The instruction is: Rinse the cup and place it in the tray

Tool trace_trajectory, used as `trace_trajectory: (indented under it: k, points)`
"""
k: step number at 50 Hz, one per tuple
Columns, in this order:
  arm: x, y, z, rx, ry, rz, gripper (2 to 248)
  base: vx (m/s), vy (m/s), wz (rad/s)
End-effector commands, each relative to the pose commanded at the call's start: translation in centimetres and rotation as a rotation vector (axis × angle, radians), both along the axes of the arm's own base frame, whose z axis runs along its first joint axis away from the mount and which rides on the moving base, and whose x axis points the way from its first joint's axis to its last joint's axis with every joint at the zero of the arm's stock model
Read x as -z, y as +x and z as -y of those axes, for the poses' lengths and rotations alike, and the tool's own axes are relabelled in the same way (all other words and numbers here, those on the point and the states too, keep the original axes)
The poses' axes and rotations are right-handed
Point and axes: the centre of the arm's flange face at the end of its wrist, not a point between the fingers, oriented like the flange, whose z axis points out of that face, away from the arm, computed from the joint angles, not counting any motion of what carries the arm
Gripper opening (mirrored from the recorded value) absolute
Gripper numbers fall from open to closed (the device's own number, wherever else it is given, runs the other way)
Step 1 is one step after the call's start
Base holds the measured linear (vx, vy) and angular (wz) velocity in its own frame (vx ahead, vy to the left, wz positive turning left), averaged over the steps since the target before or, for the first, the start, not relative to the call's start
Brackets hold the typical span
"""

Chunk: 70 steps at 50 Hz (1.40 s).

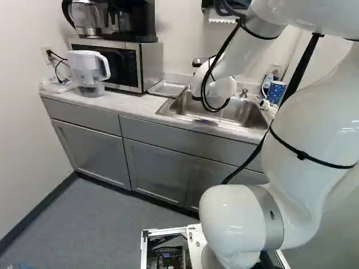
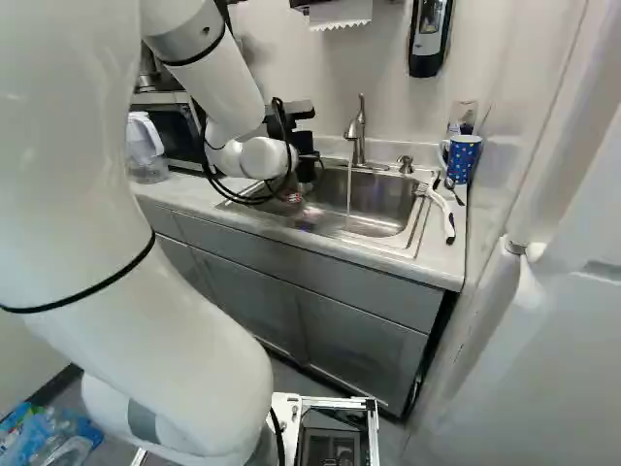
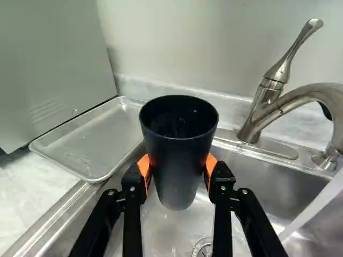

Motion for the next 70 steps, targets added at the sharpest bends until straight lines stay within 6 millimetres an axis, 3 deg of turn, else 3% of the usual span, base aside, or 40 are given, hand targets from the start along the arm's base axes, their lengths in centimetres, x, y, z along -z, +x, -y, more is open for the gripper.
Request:
trace_trajectory:
  k: [70]
  points:
    - [-6.9, -0.3, 0.0, 0.003, -0.012, 0.081, 119, 0.0, 0.0, 0.0]
